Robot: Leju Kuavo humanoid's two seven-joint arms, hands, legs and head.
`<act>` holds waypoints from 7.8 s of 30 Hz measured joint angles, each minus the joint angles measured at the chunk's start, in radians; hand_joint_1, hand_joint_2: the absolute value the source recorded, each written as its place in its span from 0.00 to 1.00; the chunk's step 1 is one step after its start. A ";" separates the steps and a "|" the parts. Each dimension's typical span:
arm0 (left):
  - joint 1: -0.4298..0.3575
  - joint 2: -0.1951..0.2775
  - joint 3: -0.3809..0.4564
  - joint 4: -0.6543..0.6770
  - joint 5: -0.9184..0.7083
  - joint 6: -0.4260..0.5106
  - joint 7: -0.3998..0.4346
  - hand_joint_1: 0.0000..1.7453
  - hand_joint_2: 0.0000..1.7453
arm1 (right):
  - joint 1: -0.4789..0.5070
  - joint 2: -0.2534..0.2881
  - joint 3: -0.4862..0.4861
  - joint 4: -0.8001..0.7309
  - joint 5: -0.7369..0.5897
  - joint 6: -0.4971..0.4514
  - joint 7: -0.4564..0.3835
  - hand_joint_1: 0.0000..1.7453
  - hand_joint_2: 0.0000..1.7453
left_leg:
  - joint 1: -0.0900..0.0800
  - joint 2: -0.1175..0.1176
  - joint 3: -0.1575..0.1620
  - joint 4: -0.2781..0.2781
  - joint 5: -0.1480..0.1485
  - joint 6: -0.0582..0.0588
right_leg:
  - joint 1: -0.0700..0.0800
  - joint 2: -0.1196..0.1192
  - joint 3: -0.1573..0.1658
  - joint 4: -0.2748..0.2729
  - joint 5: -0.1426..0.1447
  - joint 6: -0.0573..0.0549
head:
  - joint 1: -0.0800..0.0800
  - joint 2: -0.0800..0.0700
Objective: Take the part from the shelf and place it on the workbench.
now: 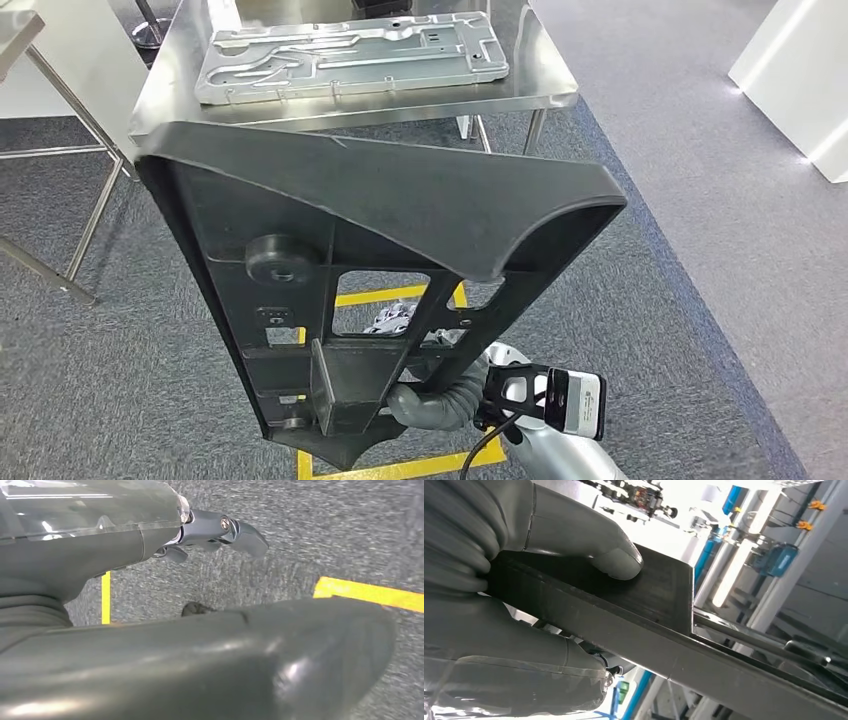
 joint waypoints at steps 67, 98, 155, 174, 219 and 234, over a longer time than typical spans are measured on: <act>0.003 0.001 0.000 0.000 -0.017 -0.008 -0.003 0.00 0.00 | 0.021 0.003 -0.019 -0.030 0.005 0.013 0.000 1.00 1.00 | 0.006 -0.008 -0.150 0.253 -0.065 -0.016 | -0.001 0.000 0.024 -0.004 -0.016 -0.004 | -0.001 0.000; 0.000 0.005 0.000 0.000 -0.019 -0.009 -0.003 0.00 0.00 | 0.024 0.020 -0.044 -0.047 -0.003 0.017 0.000 1.00 1.00 | 0.007 0.006 -0.141 0.248 -0.069 -0.015 | 0.002 -0.001 0.024 0.001 -0.020 -0.007 | -0.001 0.000; 0.001 0.026 0.002 0.000 -0.019 -0.017 0.000 0.00 0.00 | 0.016 0.033 -0.044 -0.057 0.005 -0.051 0.000 1.00 1.00 | 0.005 -0.005 0.000 0.067 -0.045 -0.012 | 0.000 0.000 -0.002 0.002 0.010 -0.004 | -0.001 0.000; 0.001 0.024 0.002 0.000 -0.019 -0.010 -0.006 0.00 0.00 | 0.016 0.013 -0.057 -0.064 -0.019 0.001 0.000 1.00 1.00 | 0.004 -0.005 -0.018 -0.028 0.062 0.034 | 0.000 0.005 -0.124 0.322 -0.162 0.048 | -0.001 0.000; -0.011 0.004 0.003 0.002 -0.034 -0.017 0.000 0.00 0.00 | 0.013 0.016 -0.081 -0.068 0.034 -0.042 0.000 1.00 1.00 | 0.004 -0.007 -0.112 0.240 -0.092 -0.015 | 0.003 0.003 0.023 -0.007 -0.005 -0.016 | -0.001 0.000; -0.008 0.001 0.004 0.002 -0.018 -0.016 -0.004 0.00 0.00 | -0.065 -0.002 -0.111 -0.017 0.021 -0.104 0.000 1.00 1.00 | 0.004 -0.009 -0.033 -0.035 0.078 0.037 | 0.001 0.006 -0.091 0.283 -0.169 0.043 | 0.000 0.000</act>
